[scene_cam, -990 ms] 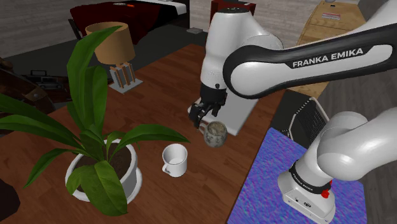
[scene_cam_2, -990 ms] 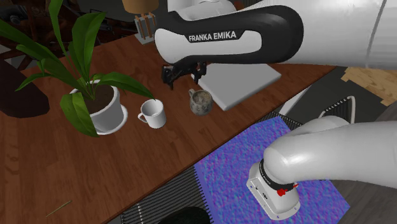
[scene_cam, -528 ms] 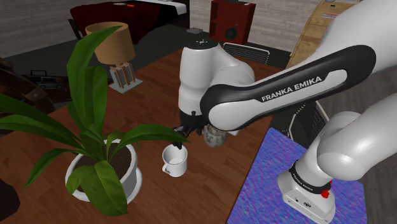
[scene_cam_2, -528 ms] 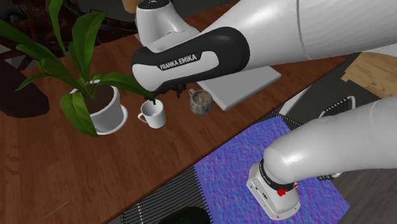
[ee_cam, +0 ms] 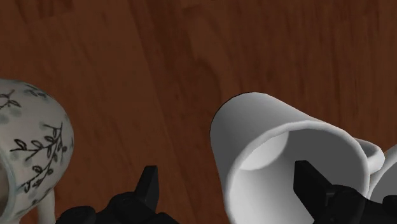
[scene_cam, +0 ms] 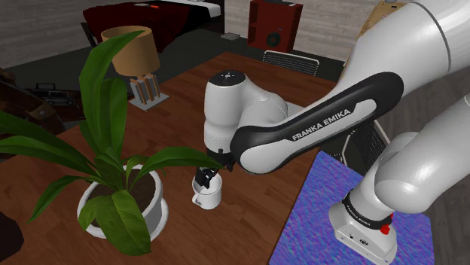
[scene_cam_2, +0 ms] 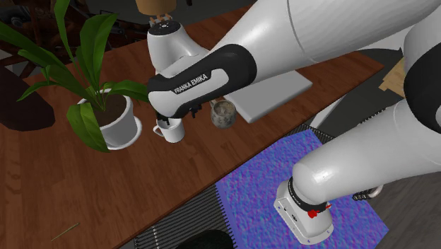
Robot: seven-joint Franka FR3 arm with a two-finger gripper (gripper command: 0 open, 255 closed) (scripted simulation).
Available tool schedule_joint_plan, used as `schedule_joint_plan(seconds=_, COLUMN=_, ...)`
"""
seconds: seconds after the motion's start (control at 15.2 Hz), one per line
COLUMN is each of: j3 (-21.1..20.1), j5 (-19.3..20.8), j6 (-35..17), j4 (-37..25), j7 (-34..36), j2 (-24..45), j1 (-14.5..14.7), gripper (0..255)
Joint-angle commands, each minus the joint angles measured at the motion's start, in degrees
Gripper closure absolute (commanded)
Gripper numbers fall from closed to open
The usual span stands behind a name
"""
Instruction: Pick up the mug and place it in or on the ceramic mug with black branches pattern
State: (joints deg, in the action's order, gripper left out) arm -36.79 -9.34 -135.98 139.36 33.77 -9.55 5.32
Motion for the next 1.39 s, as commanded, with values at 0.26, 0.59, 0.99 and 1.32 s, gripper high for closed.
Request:
schedule_joint_plan(seconds=0.26, j3=-0.54, j5=1.35, j6=-2.36, j4=0.52, j7=1.01, j2=2.05, j1=-0.33, gripper=0)
schedule_joint_plan(seconds=0.59, j3=-0.54, j5=1.34, j6=-2.35, j4=0.52, j7=1.0, j2=2.04, j1=-0.33, gripper=255)
schedule_joint_plan(seconds=0.99, j3=-0.54, j5=1.34, j6=-2.35, j4=0.52, j7=1.0, j2=2.04, j1=-0.33, gripper=255)
schedule_joint_plan(seconds=1.32, j3=-0.23, j5=0.53, j6=-0.62, j4=-0.12, j7=0.41, j2=0.78, j1=-0.15, gripper=255)
